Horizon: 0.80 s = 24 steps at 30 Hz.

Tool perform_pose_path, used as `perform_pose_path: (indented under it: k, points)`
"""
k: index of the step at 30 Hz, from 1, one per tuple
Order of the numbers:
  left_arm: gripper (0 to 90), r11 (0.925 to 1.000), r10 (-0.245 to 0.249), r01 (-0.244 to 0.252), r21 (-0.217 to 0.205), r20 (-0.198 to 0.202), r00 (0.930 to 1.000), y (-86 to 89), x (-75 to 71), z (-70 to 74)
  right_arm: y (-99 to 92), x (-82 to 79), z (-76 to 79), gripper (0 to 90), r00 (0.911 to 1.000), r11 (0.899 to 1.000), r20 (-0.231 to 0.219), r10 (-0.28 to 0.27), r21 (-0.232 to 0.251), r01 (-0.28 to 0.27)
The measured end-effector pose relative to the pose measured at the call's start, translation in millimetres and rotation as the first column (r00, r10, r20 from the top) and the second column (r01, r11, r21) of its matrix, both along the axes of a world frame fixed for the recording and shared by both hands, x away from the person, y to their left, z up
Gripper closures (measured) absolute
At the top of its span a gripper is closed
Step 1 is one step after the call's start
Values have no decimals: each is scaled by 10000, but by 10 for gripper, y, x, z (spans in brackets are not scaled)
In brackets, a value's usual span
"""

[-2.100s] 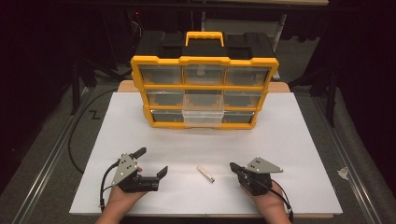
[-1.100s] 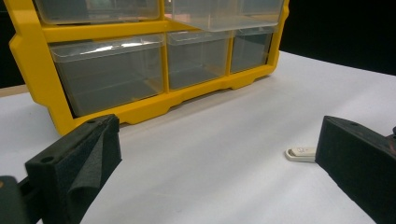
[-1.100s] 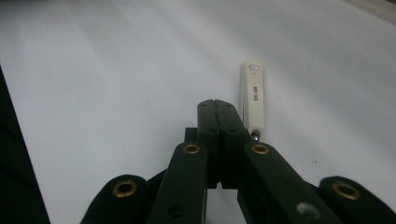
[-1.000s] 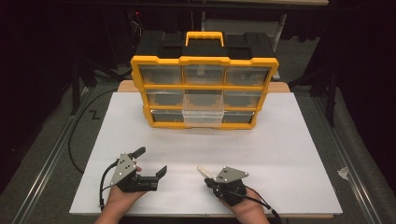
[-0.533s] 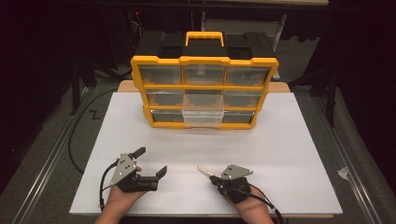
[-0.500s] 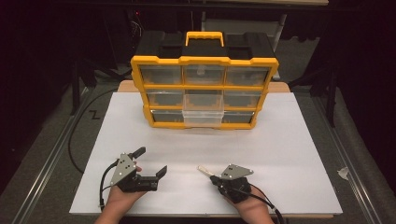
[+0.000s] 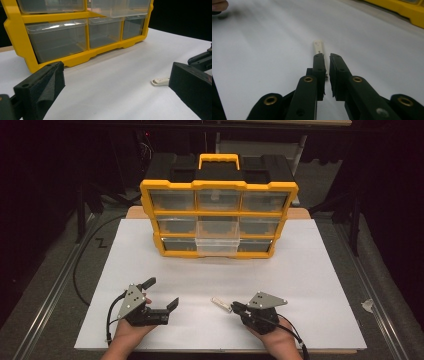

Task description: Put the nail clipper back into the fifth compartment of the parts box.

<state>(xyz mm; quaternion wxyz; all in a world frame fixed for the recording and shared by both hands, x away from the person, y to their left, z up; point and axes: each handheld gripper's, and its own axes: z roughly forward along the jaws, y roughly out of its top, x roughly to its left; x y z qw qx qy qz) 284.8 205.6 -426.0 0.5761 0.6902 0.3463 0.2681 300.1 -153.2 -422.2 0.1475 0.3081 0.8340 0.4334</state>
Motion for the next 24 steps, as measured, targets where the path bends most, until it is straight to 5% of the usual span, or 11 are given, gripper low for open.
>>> perform_pose_path:
  k: [6,21,24]
  points:
    - [9,10000,-4,4,-1,5,10000,-2,-2,2,-99,44,2,707,9996,9995,-122,-251,183,253]
    - [9,10000,-40,40,-64,53,10000,2,-5,6,-86,72,-7,12,9990,9991,-173,-419,24,420]
    - [9,10000,-42,42,-66,53,10000,2,-4,6,-79,71,7,10,9989,9990,-132,-453,-40,452]
